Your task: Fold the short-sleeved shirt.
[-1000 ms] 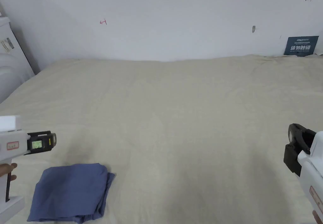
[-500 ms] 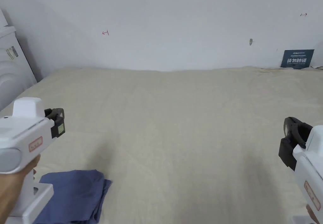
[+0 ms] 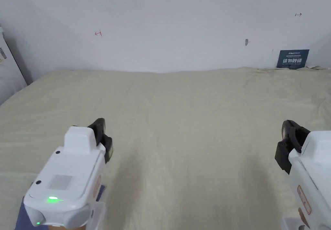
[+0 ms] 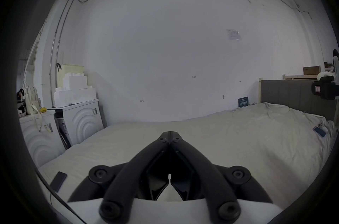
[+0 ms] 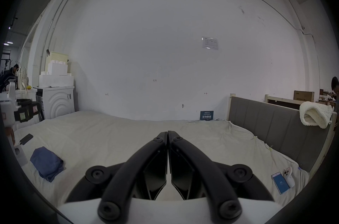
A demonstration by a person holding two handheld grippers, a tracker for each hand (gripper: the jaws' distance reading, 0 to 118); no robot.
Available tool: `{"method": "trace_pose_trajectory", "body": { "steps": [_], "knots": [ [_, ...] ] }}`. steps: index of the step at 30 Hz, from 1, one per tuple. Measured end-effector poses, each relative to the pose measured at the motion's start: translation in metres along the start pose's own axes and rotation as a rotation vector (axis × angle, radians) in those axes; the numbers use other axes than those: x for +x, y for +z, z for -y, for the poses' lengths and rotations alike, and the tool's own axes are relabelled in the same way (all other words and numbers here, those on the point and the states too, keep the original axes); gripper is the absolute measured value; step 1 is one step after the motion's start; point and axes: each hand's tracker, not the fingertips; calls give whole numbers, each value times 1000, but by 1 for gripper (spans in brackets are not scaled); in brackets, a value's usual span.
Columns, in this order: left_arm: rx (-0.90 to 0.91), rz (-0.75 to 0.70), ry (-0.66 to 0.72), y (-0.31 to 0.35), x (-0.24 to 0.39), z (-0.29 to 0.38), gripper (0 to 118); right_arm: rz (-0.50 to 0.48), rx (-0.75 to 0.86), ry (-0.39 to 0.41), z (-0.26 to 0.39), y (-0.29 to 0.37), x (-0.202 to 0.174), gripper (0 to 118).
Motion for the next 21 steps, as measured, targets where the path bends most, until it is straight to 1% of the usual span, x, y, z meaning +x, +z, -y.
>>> {"method": "trace_pose_trajectory", "body": {
  "steps": [5,9,12,16,21],
  "knots": [
    [55,-19,13,7,28,11,0,32,27,-5,7,3,-1,0],
    [79,-35,13,9,39,16,0,49,35,-10,11,5,-1,0],
    [85,-27,26,9,42,16,0,48,32,-10,14,4,-1,0],
    [81,-20,-2,9,47,17,0,43,31,-12,13,5,-1,0],
    [77,-16,-2,10,48,18,0,36,32,-2,13,6,-2,0]
  ]
}}
